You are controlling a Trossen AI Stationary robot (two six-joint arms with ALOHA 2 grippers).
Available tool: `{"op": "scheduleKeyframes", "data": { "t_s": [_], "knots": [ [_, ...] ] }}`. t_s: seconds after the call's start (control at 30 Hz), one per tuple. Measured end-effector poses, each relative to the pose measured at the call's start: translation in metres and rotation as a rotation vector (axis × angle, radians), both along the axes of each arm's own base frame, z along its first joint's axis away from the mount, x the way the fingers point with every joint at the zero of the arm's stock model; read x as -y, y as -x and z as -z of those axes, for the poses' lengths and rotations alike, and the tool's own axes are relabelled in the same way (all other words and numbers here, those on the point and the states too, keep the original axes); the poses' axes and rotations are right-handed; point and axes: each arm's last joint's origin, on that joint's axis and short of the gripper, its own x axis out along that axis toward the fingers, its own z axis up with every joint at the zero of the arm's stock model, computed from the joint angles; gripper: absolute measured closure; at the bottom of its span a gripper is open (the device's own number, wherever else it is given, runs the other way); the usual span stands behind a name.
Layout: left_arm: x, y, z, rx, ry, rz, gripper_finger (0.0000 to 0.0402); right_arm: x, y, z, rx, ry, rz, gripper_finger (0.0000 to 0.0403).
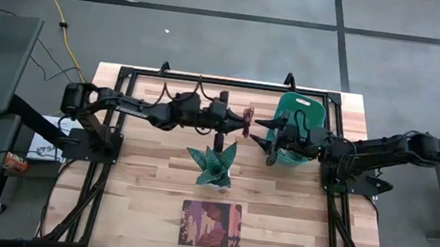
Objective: Pick and place USB-C Cables
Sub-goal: Put the pink patterned charger cable into the green container
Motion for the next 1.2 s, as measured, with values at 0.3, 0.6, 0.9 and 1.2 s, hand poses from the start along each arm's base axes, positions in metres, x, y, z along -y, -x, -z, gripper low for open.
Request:
{"op": "scheduleKeyframes", "data": {
  "t_s": [0.3,0.6,0.9,1.2],
  "knots": [
    [0.005,-0.015,0.001,0.000,-0.023,0.086,0.0401,-0.003,-0.001,0.003,-0.016,-0.054,-0.096,0.0164],
    [0.009,-0.017,-0.004,0.021,-0.032,0.108,0.0401,-0.003,-0.001,0.002,-0.004,-0.053,-0.115,0.0164],
    [0.011,-0.017,-0.004,0.022,-0.031,0.124,0.0401,-0.005,-0.020,0.003,-0.028,-0.057,-0.168,0.0164],
    [0.011,-0.017,0.000,-0.009,-0.022,0.128,0.0401,-0.005,-0.028,0.000,-0.095,-0.057,-0.177,0.0165]
  ]
}}
